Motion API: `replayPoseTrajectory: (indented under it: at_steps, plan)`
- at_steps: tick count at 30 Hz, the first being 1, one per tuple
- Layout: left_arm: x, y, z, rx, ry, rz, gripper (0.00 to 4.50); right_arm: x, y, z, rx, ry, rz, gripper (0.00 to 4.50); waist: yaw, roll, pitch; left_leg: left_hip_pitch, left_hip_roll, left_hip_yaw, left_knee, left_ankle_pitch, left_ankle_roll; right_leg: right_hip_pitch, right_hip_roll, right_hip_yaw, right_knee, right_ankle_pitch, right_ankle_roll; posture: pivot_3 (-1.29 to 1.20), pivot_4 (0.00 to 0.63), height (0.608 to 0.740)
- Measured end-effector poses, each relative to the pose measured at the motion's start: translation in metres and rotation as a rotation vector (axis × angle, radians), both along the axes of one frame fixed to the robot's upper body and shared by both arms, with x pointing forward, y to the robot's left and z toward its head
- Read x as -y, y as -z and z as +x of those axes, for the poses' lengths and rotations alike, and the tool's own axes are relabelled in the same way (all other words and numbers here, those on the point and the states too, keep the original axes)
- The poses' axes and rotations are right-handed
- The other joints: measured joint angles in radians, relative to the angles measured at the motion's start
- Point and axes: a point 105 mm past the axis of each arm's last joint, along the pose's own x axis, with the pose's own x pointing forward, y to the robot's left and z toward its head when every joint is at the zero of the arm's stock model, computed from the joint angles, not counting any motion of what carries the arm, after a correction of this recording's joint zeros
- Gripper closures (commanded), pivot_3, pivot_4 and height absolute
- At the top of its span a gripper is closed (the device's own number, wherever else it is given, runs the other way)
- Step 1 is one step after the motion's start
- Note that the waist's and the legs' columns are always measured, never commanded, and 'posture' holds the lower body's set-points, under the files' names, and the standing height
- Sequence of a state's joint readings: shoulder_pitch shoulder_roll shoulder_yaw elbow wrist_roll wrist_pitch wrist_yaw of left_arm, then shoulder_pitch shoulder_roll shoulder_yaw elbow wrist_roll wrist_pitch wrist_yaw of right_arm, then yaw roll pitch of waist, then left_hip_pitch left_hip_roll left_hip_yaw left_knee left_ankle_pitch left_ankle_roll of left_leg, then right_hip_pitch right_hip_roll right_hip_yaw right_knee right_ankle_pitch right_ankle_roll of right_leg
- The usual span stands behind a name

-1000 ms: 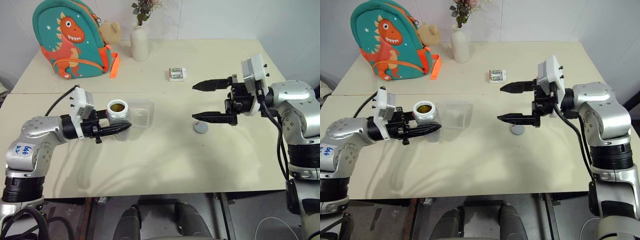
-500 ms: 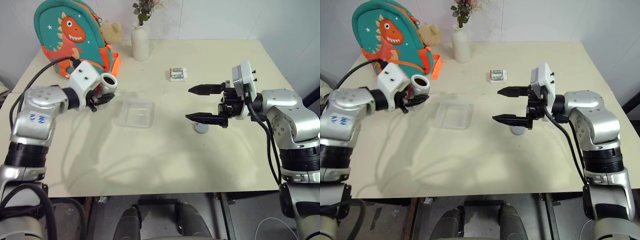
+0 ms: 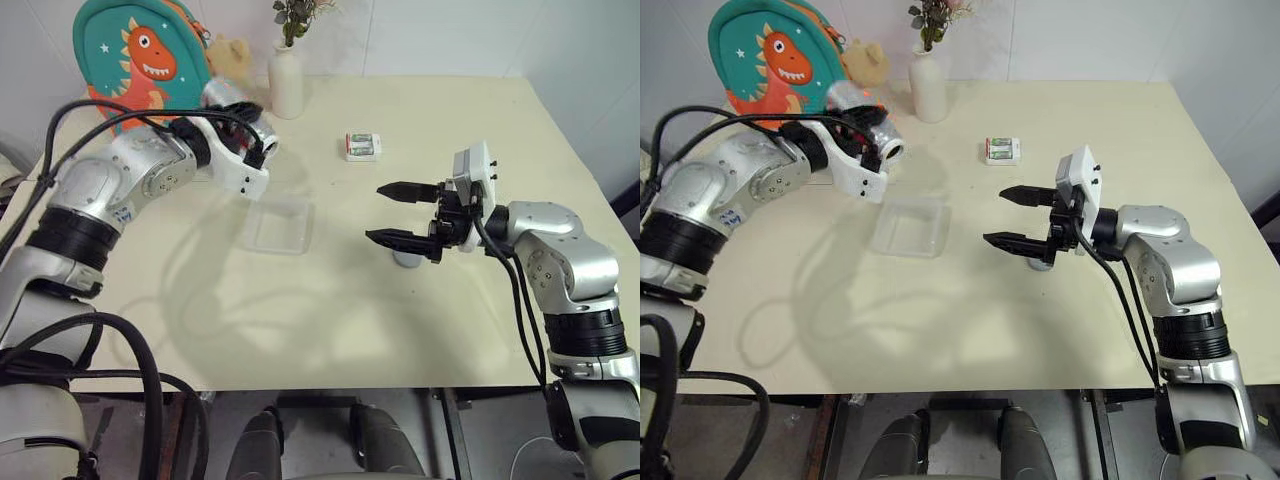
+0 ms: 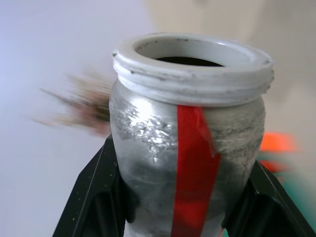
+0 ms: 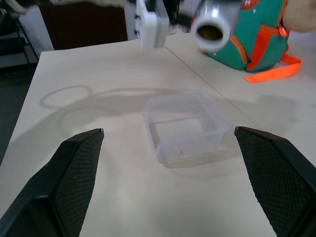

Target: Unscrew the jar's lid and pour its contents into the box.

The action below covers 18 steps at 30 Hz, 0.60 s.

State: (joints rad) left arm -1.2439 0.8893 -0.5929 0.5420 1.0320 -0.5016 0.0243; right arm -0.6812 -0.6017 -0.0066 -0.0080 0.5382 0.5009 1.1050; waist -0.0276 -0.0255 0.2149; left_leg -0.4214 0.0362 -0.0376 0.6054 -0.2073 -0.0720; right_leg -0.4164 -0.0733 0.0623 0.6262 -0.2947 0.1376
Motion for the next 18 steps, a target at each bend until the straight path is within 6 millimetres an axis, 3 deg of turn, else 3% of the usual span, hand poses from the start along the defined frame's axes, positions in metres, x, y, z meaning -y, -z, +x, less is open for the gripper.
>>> replayPoseTrajectory:
  at_steps: [3,8,18]
  plan:
    - [0.009,0.001,-0.003,0.106,0.051,0.140,2.54,-0.003,0.001,0.001,-0.005,0.009,0.020,0.04,-0.001,0.000,0.000,0.001,0.000,0.000,0.000,0.000,0.000,0.000,0.000,0.000,0.002,0.000,0.000,0.00,0.150,0.740]
    - [0.008,0.024,0.003,0.180,0.043,0.373,2.54,-0.010,0.001,0.004,-0.012,0.020,0.067,0.04,-0.001,0.000,0.000,0.000,0.000,0.000,0.003,0.000,0.000,0.000,0.000,0.000,0.004,0.000,0.000,0.00,0.150,0.740]
    - [0.012,0.032,0.011,0.263,0.028,0.465,2.54,-0.015,0.003,0.006,-0.033,0.032,0.134,0.04,0.000,0.000,0.000,-0.001,0.000,0.000,0.005,0.000,0.000,0.000,0.000,0.000,0.005,0.000,0.001,0.00,0.150,0.740]
